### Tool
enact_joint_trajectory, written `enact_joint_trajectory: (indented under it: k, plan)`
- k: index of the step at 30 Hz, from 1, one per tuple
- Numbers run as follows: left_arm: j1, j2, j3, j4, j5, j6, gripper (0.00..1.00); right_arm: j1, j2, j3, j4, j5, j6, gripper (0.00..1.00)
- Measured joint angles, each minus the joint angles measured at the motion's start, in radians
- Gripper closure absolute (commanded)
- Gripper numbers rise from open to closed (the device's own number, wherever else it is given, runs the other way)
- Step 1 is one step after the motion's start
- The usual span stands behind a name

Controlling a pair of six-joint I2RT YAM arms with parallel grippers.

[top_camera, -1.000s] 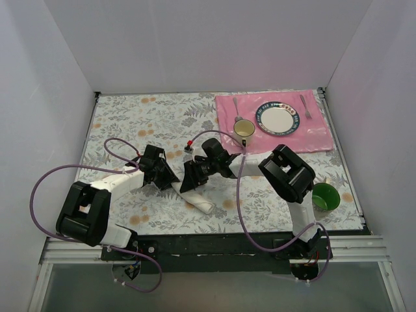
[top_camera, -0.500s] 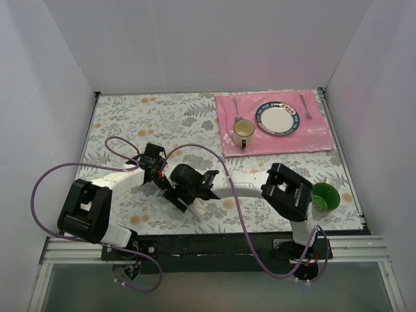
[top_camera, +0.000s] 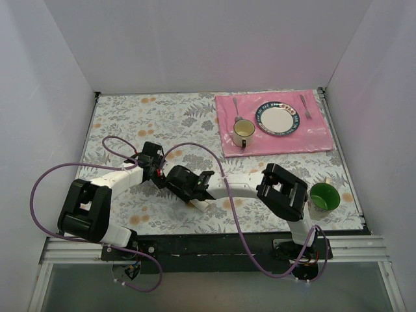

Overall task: Fold the napkin, place the utensils inside, and roll it up
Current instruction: Roll the napkin with the utensil

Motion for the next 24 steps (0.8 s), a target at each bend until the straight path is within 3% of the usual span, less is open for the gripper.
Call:
enact_joint_trajectory:
  k: [8, 17, 24]
  plan:
    - [-0.013, -0.022, 0.012, -0.04, -0.003, 0.041, 0.4, -0.146, -0.021, -0.045, 0.079, -0.34, 0.019, 0.65]
    - [-0.012, -0.036, 0.014, -0.042, 0.028, 0.043, 0.38, -0.33, 0.042, -0.078, 0.219, -0.845, 0.149, 0.64]
    - [-0.024, -0.014, 0.013, -0.015, 0.055, 0.016, 0.41, -0.38, 0.089, -0.1, 0.321, -1.02, 0.26, 0.62]
